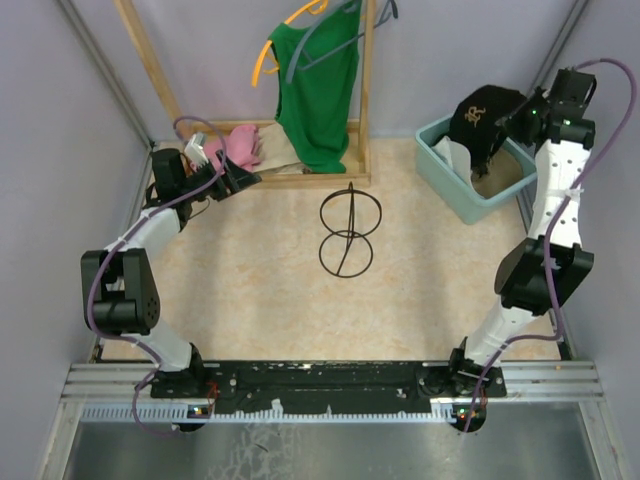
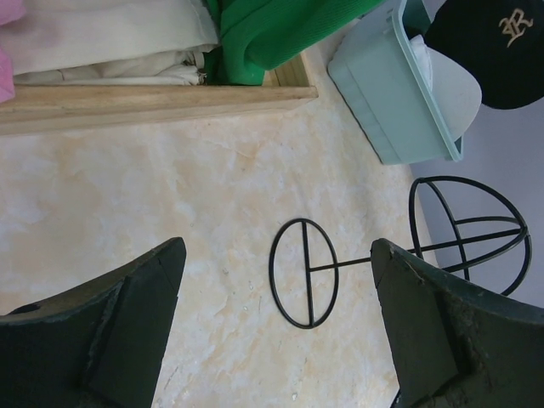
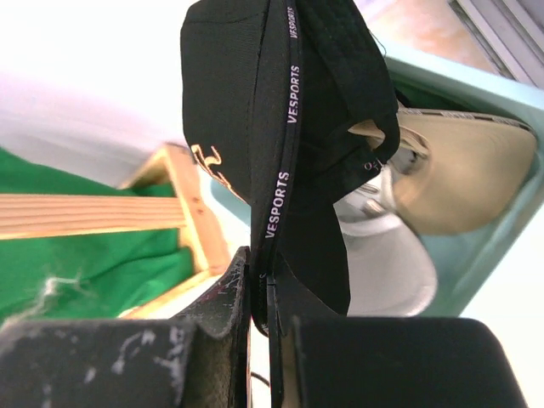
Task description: Stack the hats
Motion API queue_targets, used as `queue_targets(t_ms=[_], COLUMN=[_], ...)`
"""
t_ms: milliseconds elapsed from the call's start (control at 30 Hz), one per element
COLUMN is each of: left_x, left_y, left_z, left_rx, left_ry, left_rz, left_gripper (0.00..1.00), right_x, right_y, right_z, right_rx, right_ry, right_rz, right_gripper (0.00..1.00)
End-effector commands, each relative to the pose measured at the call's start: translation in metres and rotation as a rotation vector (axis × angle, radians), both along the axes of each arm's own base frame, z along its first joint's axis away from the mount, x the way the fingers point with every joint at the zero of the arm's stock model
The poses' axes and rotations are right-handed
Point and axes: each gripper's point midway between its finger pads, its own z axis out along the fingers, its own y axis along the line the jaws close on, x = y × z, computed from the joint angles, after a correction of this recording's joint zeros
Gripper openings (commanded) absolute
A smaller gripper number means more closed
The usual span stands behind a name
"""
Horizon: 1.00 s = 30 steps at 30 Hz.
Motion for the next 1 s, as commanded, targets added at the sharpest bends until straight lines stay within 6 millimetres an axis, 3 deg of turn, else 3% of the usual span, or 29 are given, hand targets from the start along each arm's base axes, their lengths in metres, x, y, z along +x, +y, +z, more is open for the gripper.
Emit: queue_targets(t_ms=[0,233,333,433,567,667,800,967], left_x=[-0.002,-0.002,-0.001,0.001,0.006,0.012,0.017,0.020], left_y=[-0.001,0.005,0.005,0.005,0.006,0.006,0.005,0.003], left_z=[0.018,0.014,0.012,0.010,0.009,0.012,0.017,0.015], left_rx=[-0.019,0.016,0.008,-0.010,-0.015,-0.015,-0.024,-0.029], left_ry=[-0.034,-0.002,0.017,0.040,0.060,0.066,0.063,0.075], left_rz=[-0.006,0.039,0.050,0.059,0.068,0.072,0.075,0.070], left_gripper=[0.95,0.95,0.95,0.94,0.94,0.93,0.93,0.93], right_x=[-0.002,-0.016,-0.034,-0.051,-0.077,-0.094,-0.114,-0.134], right_y=[0.010,0.058,0.083,0.109,0.149,0.178,0.198,0.243], right_z=[0.104,0.173,0.192,0.198,0.192,0.170,0.132,0.111], right_rx=[0.019,0.154,0.225,0.310,0.417,0.510,0.625,0.743], right_ry=[-0.310,-0.532,-0.579,-0.590,-0.565,-0.501,-0.414,-0.347], right_rz=[0.051,0.247,0.329,0.413,0.512,0.566,0.588,0.685], right_gripper=[0.00,0.00,0.00,0.00,0.00,0.00,0.00,0.00])
